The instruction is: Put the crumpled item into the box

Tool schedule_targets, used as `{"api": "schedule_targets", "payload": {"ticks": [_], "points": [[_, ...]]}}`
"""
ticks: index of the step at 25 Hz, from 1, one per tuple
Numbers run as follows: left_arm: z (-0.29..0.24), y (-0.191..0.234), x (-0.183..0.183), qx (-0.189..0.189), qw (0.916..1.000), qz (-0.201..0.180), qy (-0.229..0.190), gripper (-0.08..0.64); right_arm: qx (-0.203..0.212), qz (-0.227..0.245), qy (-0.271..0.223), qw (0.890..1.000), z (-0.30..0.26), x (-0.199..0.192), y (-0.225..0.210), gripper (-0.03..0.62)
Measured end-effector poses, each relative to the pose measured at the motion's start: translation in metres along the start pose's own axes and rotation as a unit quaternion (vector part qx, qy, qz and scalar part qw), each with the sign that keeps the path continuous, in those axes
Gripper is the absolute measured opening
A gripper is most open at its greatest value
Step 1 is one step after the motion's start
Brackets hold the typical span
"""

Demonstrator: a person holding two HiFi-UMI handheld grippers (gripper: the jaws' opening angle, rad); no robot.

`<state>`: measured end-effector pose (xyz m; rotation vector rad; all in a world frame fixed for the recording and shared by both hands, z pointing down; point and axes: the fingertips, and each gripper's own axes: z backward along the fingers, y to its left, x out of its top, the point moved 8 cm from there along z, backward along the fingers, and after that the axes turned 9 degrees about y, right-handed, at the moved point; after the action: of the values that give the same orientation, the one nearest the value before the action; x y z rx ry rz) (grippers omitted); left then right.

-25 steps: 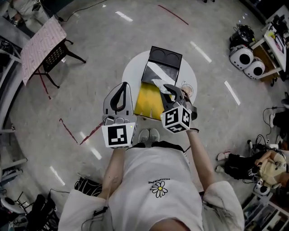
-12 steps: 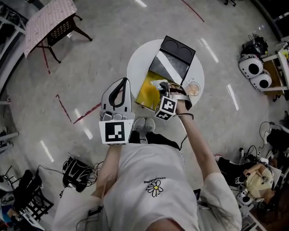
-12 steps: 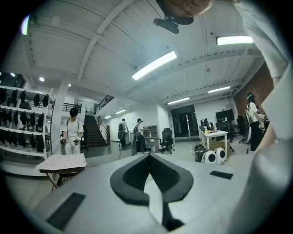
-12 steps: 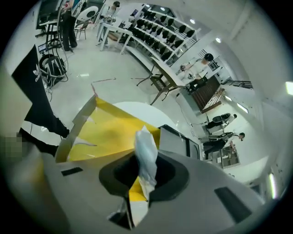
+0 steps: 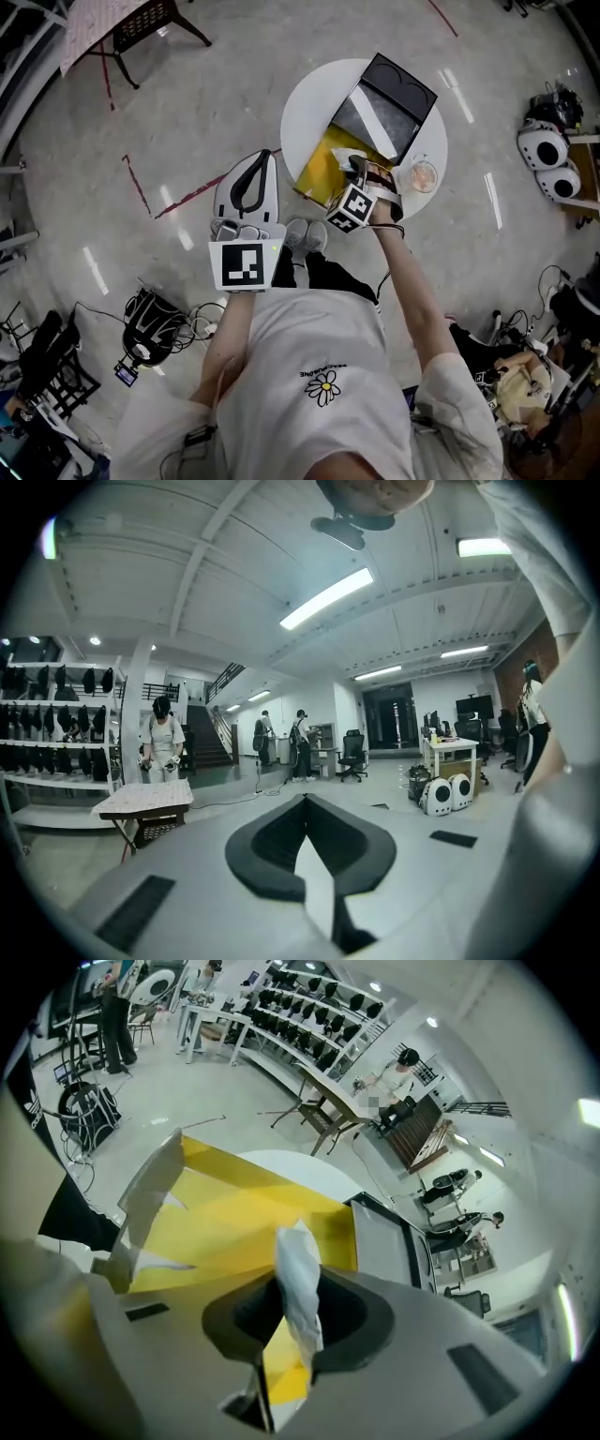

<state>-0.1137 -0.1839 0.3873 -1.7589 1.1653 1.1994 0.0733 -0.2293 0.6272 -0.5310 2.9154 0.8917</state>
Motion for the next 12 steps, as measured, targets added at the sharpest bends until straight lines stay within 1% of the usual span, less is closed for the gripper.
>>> {"api": "schedule_targets", "payload": {"ticks": [1, 2, 3, 4, 5, 7, 10, 12], "points": [[0.000, 0.000, -0.001, 0.000, 1.0000, 0.000, 0.002, 0.000, 0.007, -0.007, 0.002, 1.000, -0.002, 0.000, 0.000, 0.058], [0.000, -0.001, -0.002, 0.000, 1.0000, -0.001, 0.004, 0.000, 0.016, -0.017, 0.005, 1.000, -0.004, -0.001, -0.001, 0.083], [0.000, -0.001, -0.003, 0.000, 1.0000, 0.000, 0.007, 0.000, 0.026, -0.027, 0.008, 0.999, -0.006, -0.001, -0.002, 0.127], [0.000, -0.001, -0.004, 0.000, 1.0000, 0.000, 0.009, 0.000, 0.034, -0.037, 0.014, 0.999, -0.009, -0.001, -0.003, 0.200], [-0.001, 0.000, -0.005, 0.000, 0.9999, 0.002, 0.012, 0.000, 0.039, -0.044, 0.021, 0.998, -0.011, -0.002, -0.004, 0.249], [-0.002, 0.003, -0.008, 0.000, 0.9999, 0.005, 0.016, 0.000, 0.052, -0.056, 0.032, 0.997, -0.015, -0.002, -0.003, 0.257], [-0.005, 0.007, -0.009, 0.000, 0.9999, 0.004, 0.011, 0.000, 0.091, -0.073, 0.033, 0.993, -0.011, 0.002, 0.000, 0.308], [-0.006, 0.008, -0.009, -0.001, 1.0000, 0.004, 0.009, 0.000, 0.112, -0.076, 0.030, 0.990, -0.008, 0.003, 0.000, 0.311]]}}
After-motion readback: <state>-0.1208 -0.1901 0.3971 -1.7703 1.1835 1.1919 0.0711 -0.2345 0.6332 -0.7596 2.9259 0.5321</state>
